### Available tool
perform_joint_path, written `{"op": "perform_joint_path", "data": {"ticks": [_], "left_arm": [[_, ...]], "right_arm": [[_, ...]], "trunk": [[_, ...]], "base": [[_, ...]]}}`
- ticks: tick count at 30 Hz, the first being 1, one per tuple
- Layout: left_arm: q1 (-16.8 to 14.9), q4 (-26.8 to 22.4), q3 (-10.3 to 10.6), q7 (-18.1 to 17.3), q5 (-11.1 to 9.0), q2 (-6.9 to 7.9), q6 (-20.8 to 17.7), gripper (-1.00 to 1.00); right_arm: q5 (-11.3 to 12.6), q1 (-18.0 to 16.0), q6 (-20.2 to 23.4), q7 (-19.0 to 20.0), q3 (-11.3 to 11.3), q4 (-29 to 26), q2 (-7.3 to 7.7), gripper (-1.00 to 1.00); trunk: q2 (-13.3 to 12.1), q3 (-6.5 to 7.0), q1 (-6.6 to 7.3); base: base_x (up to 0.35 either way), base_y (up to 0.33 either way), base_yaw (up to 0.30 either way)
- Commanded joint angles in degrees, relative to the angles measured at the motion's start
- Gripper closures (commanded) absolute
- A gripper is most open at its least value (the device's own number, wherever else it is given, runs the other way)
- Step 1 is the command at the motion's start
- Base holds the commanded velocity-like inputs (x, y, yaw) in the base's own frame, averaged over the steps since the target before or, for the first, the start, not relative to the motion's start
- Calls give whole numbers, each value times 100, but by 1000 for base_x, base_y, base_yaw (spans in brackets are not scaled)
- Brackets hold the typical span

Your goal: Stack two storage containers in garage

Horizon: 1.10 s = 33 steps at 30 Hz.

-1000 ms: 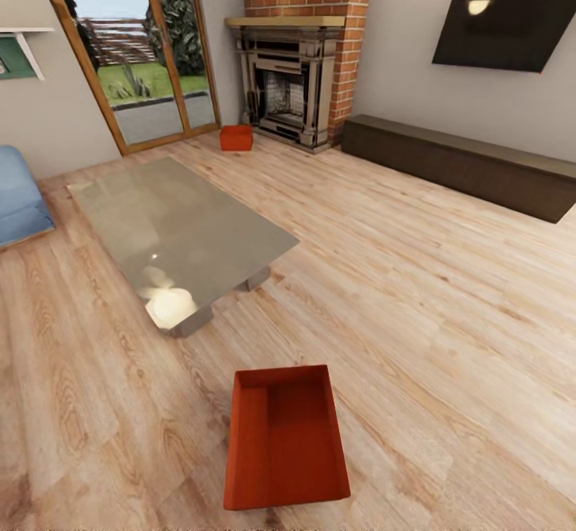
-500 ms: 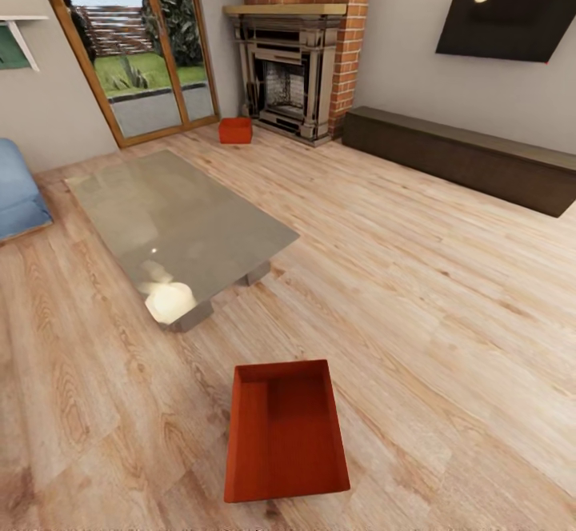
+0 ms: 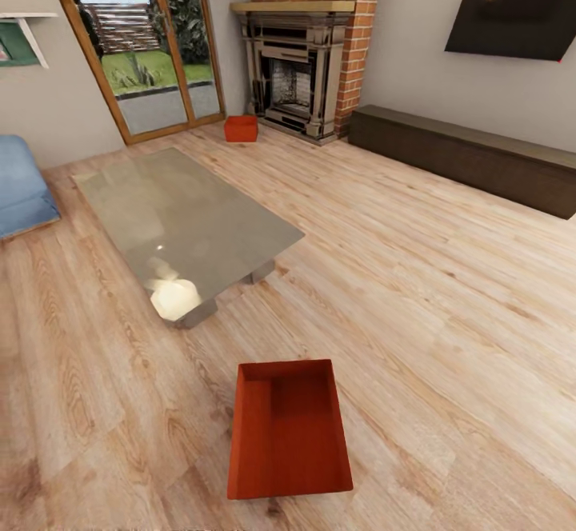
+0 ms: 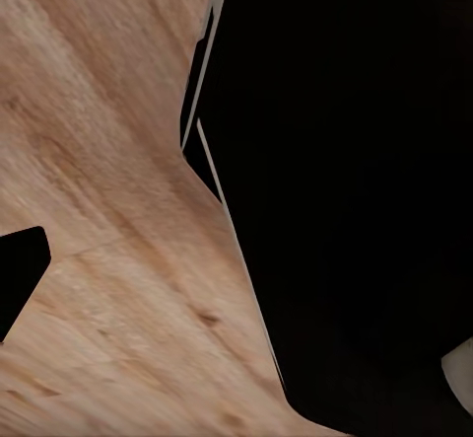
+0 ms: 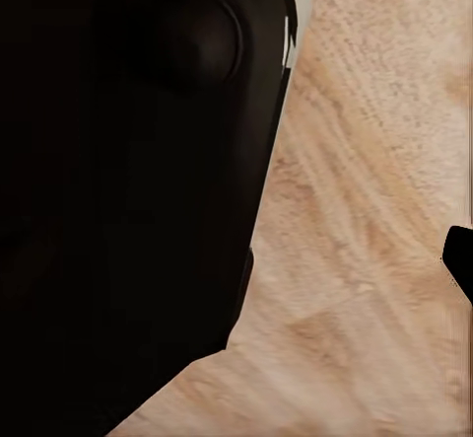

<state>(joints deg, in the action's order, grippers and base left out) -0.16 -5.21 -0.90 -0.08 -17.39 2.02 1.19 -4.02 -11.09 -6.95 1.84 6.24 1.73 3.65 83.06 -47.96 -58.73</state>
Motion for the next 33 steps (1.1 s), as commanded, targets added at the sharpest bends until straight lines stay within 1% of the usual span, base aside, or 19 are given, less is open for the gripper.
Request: {"op": "perform_joint_path", "data": {"ticks": [1,6,24,33], "left_arm": [[-1,2,-7,-1,-21,0,13,-100],[-1,2,-7,-1,-23,-2,13,-100],[-1,3,-9,-1,-32,-17,13,-100],[-1,17,-54,-18,-70,-34,0,-100]], "right_arm": [[-38,-7,-34,4,19,17,2,-100],[-39,-7,-35,1,20,18,4,-100],[-47,-7,-43,1,17,15,5,-100],[-55,-7,-43,1,17,11,3,-100]], "trunk": [[2,-3,0],[2,-3,0],[2,-3,0],[2,-3,0]], "base": [[0,0,184],[0,0,68],[0,0,2],[0,-6,0]]}}
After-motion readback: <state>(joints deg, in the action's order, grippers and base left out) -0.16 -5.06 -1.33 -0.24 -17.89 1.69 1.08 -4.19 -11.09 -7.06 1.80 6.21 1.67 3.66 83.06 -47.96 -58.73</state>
